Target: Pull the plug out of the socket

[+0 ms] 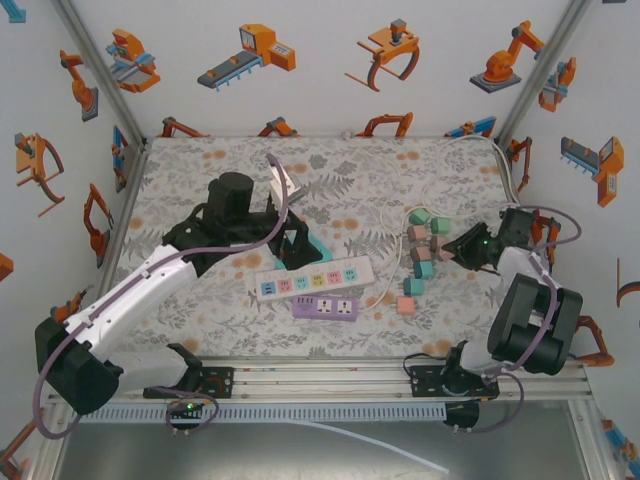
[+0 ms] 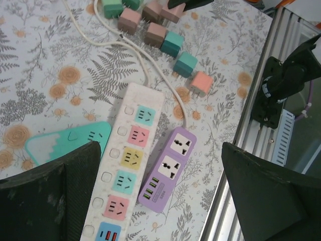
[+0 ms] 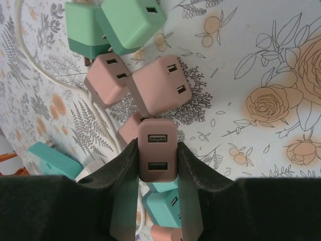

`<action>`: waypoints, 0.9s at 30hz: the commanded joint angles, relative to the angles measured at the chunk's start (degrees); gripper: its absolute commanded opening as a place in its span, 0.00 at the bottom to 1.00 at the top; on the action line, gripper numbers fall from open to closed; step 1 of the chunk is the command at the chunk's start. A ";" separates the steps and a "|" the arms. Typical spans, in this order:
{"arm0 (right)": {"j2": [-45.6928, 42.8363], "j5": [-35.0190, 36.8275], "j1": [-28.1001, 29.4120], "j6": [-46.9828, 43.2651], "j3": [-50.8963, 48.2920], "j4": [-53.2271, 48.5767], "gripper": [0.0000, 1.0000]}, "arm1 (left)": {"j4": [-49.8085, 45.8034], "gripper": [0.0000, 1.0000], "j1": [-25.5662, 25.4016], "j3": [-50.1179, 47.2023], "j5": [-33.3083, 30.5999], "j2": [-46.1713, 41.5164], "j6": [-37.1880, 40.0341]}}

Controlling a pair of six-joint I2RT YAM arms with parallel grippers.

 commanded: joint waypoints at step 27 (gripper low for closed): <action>-2.26 7.44 1.07 3.97 -5.90 1.97 0.53 | 9.30 0.97 -0.26 5.69 -25.22 6.69 -17.60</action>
